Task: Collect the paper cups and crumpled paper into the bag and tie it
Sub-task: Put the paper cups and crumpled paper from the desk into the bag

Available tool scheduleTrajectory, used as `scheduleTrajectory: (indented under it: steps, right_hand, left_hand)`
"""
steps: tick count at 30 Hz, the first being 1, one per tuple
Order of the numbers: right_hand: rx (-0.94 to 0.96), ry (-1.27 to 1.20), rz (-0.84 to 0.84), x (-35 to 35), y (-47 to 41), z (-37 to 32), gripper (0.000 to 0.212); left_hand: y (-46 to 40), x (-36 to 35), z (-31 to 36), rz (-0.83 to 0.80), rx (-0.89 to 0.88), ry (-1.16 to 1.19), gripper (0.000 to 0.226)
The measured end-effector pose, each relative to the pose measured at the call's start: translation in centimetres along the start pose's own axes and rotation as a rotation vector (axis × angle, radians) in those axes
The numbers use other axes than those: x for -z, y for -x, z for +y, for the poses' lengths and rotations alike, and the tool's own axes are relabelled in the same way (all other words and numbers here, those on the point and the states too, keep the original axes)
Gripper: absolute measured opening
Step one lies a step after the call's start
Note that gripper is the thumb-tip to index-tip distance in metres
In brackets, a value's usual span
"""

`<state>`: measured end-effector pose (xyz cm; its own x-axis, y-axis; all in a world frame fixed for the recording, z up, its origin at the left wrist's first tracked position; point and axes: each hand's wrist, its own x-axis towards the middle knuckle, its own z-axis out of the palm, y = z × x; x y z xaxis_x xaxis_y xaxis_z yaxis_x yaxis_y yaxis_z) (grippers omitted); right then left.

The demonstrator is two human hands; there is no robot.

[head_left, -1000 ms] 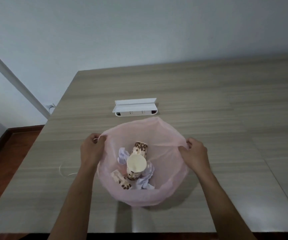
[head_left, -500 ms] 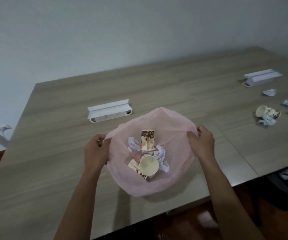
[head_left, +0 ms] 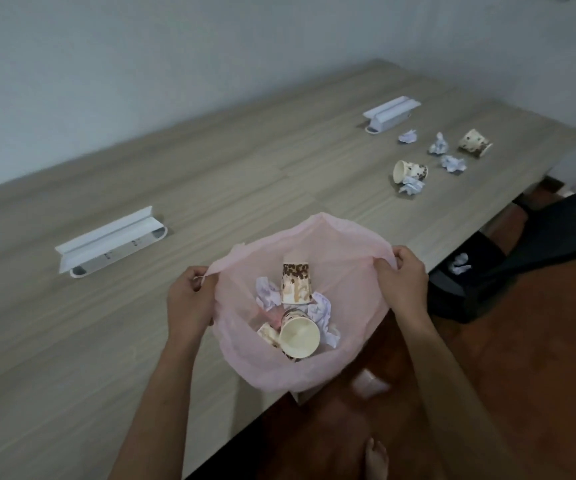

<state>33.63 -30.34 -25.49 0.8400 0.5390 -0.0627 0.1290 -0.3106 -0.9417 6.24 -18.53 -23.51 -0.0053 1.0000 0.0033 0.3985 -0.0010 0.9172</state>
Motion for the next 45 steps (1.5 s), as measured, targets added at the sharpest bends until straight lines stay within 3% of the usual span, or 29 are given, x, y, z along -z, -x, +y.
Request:
scheduleTrajectory:
  steps: [13, 27, 32, 37, 40, 42, 45]
  right_hand:
    - [0.07, 0.035, -0.079, -0.4, 3.7, -0.8, 0.006]
    - [-0.016, 0.029, 0.145, 3.8, 9.1, -3.0, 0.014]
    - [-0.093, 0.068, 0.221, 7.7, 10.9, -0.3, 0.015]
    - [-0.161, 0.16, 0.161, 12.6, 12.0, 4.6, 0.021]
    - [-0.226, -0.009, 0.153, 16.3, 12.4, 8.0, 0.023]
    - [-0.29, -0.112, 0.255, 19.0, 12.7, 10.9, 0.02]
    - [-0.352, 0.027, 0.419, 23.8, 12.9, 15.9, 0.019]
  left_hand:
    - [-1.9, 3.3, -0.2, 0.021, -0.072, 0.016, 0.013]
    - [-2.7, 1.4, 4.1, -0.179, -0.186, 0.153, 0.011]
    - [-0.4, -2.7, 4.8, -0.32, -0.197, 0.144, 0.01]
    - [2.2, -6.7, 6.0, -0.401, -0.266, 0.067, 0.013]
    - [4.0, -9.4, 7.3, -0.447, -0.315, -0.032, 0.017]
    - [6.2, -11.8, 8.2, -0.511, -0.342, -0.124, 0.016]
    - [10.6, -15.8, 9.7, -0.6, -0.399, -0.205, 0.012]
